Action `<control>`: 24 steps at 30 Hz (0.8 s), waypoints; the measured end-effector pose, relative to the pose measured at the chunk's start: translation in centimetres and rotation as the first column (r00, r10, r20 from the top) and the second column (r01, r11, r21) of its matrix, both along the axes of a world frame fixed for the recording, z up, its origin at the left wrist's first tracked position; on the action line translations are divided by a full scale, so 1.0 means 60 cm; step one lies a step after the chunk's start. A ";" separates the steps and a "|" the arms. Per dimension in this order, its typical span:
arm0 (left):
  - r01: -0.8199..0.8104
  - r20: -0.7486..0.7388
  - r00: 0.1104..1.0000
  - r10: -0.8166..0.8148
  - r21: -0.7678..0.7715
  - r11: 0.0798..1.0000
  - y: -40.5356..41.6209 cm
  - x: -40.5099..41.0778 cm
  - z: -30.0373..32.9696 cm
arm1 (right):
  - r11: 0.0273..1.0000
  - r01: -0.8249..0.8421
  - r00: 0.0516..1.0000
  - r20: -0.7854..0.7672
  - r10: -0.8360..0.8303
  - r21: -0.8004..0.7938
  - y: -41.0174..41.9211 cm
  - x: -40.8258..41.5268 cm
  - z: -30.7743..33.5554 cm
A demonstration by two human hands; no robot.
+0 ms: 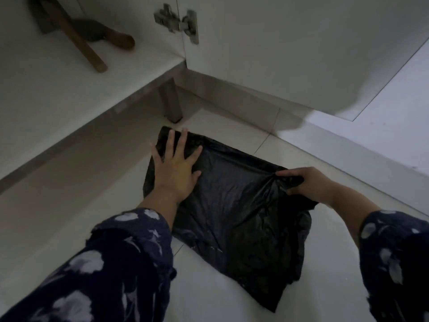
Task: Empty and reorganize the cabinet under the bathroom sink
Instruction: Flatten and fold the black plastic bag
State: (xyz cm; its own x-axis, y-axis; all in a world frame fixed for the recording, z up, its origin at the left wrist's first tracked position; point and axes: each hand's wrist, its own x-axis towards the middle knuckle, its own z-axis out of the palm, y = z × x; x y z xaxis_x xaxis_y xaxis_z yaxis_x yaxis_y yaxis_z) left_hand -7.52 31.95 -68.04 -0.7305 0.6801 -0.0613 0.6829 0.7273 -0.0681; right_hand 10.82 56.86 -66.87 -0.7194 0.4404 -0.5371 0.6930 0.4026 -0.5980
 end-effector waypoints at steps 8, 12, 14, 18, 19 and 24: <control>-0.196 0.352 0.904 0.243 -0.164 0.967 0.034 0.082 -0.112 | 0.987 0.154 0.987 -0.046 -0.155 -0.036 -0.028 0.043 -0.081; -0.171 0.399 0.889 0.225 -0.168 0.971 0.034 0.090 -0.135 | 0.998 0.065 0.998 -0.012 -0.065 0.002 -0.043 0.056 -0.097; -0.149 0.397 0.895 0.204 -0.165 0.975 0.033 0.088 -0.138 | 0.999 -0.009 1.000 0.021 0.008 0.053 -0.042 0.058 -0.100; -0.109 0.389 0.907 0.159 -0.147 0.983 0.028 0.081 -0.136 | 0.963 -0.121 0.993 0.015 0.120 0.240 -0.034 0.043 -0.100; -0.095 0.389 0.910 0.144 -0.142 0.985 0.027 0.079 -0.135 | 0.947 -0.145 0.989 0.011 0.148 0.286 -0.035 0.034 -0.099; 0.008 0.390 0.919 0.052 -0.152 0.988 0.018 0.061 -0.138 | 0.845 -0.353 0.926 0.023 0.376 0.402 -0.065 -0.031 -0.107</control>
